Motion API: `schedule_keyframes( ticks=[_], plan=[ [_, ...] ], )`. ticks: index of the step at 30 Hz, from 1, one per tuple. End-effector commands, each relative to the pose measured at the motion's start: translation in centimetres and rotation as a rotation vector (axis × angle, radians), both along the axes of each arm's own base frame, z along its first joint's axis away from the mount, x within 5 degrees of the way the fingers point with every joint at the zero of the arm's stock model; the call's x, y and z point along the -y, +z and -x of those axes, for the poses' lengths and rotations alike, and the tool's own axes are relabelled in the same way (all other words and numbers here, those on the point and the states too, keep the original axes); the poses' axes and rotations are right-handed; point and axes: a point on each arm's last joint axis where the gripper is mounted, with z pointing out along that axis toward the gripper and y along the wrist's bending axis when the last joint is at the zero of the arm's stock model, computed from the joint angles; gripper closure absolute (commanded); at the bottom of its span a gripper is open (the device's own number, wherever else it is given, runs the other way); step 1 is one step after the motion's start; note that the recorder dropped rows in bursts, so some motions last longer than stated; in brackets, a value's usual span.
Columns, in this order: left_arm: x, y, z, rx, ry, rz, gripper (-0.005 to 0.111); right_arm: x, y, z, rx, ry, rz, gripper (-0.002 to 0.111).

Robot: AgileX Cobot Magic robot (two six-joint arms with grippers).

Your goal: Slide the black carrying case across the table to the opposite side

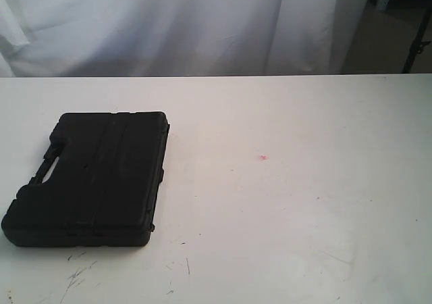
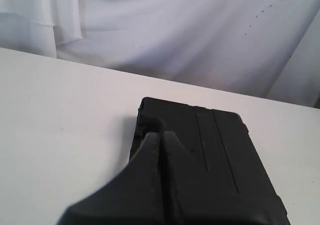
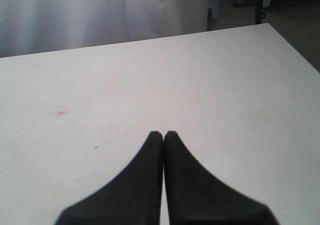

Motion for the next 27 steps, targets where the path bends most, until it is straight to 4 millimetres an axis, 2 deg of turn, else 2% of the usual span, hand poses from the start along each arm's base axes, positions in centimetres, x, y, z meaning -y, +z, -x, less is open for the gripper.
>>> schedule_keyframes(
  ticks=[1, 17, 27],
  plan=[
    [0.1, -1.1, 0.2, 0.008, -0.01, 0.011, 0.107, 0.0, 0.0, 0.0, 0.008, -0.006, 0.002, 0.108],
    [0.1, -4.8, -0.2, -0.047, -0.026, -0.015, 0.107, 0.0, 0.0, 0.0, 0.008, -0.006, 0.002, 0.108],
    [0.1, -4.6, -0.3, -0.02, -0.023, -0.019, 0.107, 0.0, 0.0, 0.0, 0.008, -0.006, 0.002, 0.108]
  ],
)
